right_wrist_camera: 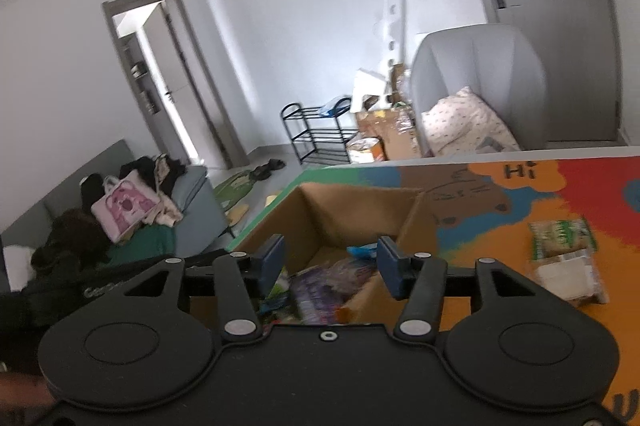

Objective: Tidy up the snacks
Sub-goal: 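Open both tools to drop the red packet and green wrapper into the box, then move both open tools back to the remaining snacks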

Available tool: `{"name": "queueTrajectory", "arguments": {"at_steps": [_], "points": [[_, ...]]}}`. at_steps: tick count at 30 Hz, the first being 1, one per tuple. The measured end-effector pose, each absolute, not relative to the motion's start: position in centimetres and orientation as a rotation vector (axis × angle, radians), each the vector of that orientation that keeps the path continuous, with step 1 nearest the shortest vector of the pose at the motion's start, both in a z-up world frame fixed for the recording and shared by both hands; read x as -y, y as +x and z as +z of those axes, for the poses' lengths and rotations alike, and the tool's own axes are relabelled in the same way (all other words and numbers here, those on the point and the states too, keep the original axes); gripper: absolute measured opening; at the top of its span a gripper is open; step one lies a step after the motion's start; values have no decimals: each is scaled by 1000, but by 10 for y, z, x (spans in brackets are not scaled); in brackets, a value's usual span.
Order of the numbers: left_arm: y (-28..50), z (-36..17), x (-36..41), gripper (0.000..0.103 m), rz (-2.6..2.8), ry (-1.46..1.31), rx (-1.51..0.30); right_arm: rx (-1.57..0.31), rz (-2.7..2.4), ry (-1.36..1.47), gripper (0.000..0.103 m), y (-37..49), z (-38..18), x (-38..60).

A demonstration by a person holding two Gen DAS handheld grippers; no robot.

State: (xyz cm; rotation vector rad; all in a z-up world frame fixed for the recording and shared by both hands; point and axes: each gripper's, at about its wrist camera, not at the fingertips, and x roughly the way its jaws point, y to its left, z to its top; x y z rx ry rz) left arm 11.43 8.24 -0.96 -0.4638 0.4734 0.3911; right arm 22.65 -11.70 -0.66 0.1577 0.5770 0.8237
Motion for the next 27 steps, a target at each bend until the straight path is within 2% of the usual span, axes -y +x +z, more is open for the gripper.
{"name": "queueTrajectory", "arguments": {"at_steps": [4,13,21,27], "points": [[117,-10,-77,79,399,-449,-472,-588,778,173,52,232,-11,131],[134,-13,-53,86,342,-420,-488,-620,690,185,62,237,-24,161],[149,-14,-28,91,291,-400,-507,-619,632,210,77,242,-30,190],[157,-13,-10,94,262,-375,-508,-626,597,222,81,245,-36,208]]}}
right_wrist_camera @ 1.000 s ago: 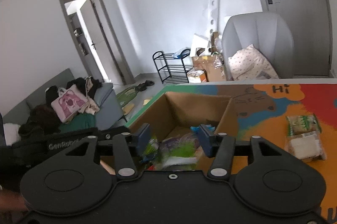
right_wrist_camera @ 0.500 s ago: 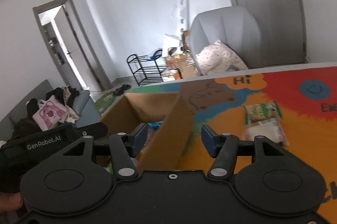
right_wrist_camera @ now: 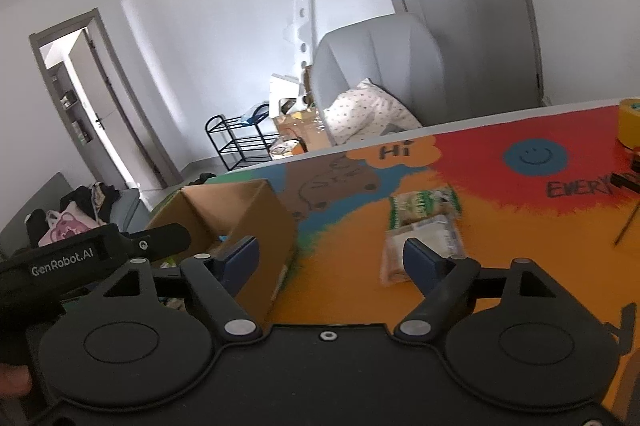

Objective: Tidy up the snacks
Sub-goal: 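Move both open tools back to the remaining snacks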

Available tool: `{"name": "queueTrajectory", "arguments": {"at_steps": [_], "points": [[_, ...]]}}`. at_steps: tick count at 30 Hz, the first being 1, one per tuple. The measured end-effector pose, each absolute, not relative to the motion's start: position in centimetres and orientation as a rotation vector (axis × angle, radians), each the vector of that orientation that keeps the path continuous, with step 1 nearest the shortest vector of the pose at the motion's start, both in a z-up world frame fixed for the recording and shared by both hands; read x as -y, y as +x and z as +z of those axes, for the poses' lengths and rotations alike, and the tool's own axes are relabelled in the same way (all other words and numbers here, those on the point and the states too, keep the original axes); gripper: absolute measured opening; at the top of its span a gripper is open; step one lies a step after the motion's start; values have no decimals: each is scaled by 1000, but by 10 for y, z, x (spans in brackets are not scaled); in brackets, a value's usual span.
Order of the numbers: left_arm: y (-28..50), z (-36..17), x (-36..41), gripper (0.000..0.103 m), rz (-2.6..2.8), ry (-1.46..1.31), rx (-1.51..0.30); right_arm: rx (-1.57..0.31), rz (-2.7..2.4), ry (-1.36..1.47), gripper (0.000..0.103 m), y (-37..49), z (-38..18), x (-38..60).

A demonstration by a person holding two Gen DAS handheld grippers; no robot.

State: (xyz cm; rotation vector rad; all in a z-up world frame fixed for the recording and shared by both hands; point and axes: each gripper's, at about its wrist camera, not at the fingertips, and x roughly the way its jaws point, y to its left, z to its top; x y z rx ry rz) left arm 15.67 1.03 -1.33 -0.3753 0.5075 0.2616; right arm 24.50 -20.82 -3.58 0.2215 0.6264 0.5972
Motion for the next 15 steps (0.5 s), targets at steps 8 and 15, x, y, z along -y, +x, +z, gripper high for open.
{"name": "queueTrajectory", "arguments": {"at_steps": [8,15], "points": [[171,-16,14,94,226,-355,-525,-632,550,243,90,252,-44,234],[184,-19,36,94,180,-316,-538,-645,521,262,90,264,-54,251]]}}
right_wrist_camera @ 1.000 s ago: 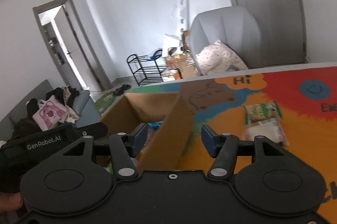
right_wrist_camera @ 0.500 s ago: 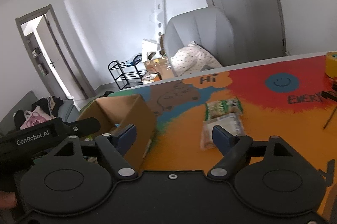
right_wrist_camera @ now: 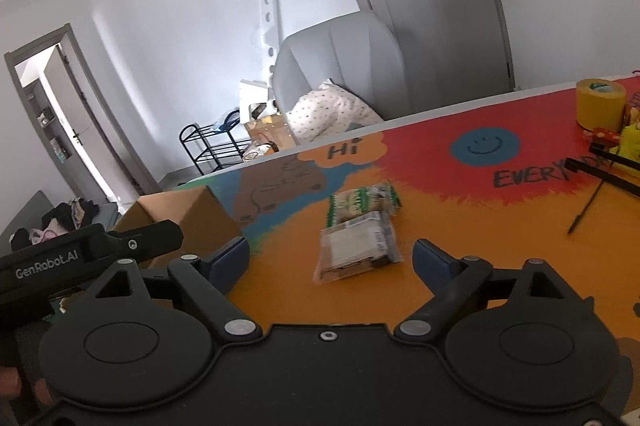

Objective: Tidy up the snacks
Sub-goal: 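Move both open tools back to the remaining snacks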

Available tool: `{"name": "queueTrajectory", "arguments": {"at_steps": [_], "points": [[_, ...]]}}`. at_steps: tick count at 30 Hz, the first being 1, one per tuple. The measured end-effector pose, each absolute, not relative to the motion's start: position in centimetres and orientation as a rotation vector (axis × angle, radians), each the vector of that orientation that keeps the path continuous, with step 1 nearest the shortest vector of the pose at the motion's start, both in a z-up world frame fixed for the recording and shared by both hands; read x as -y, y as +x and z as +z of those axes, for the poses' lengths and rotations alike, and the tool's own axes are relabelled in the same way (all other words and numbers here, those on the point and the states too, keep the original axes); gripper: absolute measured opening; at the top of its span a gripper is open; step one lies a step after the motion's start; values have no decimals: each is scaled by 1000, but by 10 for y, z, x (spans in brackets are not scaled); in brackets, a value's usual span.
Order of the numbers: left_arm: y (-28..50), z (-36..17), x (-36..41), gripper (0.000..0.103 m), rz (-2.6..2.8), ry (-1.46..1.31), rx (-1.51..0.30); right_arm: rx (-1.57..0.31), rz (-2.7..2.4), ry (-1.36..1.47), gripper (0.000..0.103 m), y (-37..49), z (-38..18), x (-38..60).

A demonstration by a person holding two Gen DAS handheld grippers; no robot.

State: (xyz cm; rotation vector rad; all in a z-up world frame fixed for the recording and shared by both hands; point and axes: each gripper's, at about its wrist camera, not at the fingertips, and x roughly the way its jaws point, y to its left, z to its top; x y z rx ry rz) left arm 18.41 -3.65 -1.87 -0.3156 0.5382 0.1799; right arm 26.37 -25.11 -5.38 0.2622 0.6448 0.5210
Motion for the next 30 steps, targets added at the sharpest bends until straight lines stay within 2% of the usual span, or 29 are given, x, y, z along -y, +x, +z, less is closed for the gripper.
{"name": "queueTrajectory", "arguments": {"at_steps": [16,30], "points": [[224,-29,70,94,90,-303,-570,-659,463,278,86,289,-66,280],[274,-63,93,94,88,-326,-671,-725,404,298,84,327,-91,311]]}}
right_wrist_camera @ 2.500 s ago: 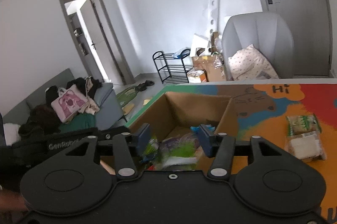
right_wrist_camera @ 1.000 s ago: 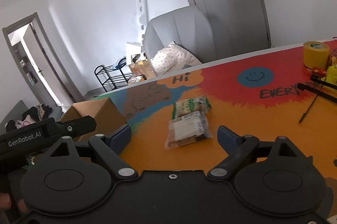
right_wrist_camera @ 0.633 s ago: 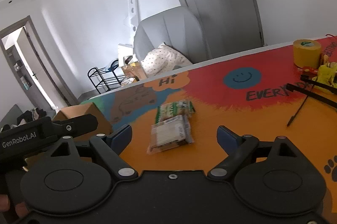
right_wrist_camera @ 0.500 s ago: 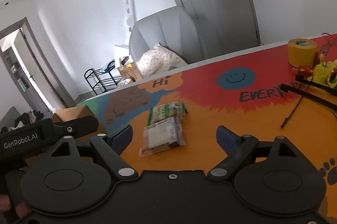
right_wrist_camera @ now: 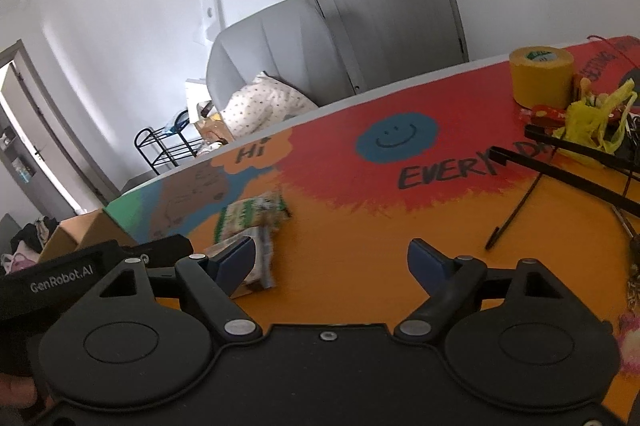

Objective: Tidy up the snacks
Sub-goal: 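Move both open tools back to the remaining snacks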

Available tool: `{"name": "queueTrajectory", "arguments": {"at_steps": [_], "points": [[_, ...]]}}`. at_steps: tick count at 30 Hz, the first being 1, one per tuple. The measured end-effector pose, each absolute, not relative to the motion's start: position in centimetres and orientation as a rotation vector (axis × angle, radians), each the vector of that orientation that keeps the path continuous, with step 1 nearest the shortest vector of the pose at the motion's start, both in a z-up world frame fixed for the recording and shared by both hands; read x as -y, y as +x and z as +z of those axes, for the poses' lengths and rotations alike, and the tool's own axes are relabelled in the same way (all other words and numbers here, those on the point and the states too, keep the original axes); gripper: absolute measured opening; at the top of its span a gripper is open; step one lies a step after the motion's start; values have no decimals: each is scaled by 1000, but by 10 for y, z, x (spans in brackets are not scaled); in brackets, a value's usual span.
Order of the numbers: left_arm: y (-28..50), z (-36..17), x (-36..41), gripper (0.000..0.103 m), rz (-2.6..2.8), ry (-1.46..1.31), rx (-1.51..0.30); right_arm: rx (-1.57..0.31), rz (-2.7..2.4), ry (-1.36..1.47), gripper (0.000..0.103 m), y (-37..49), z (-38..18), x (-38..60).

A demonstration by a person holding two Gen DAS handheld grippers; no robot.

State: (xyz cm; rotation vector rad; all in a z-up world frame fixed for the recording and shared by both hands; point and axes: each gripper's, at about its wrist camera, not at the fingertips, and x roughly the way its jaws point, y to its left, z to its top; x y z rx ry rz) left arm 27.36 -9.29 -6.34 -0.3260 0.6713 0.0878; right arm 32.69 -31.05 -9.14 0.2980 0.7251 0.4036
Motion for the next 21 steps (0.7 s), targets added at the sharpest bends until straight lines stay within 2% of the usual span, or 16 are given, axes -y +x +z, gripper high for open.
{"name": "queueTrajectory", "arguments": {"at_steps": [21], "points": [[324,-114,122,92,117,-283,-758,-771,374,357,84,364,-115,327]]}}
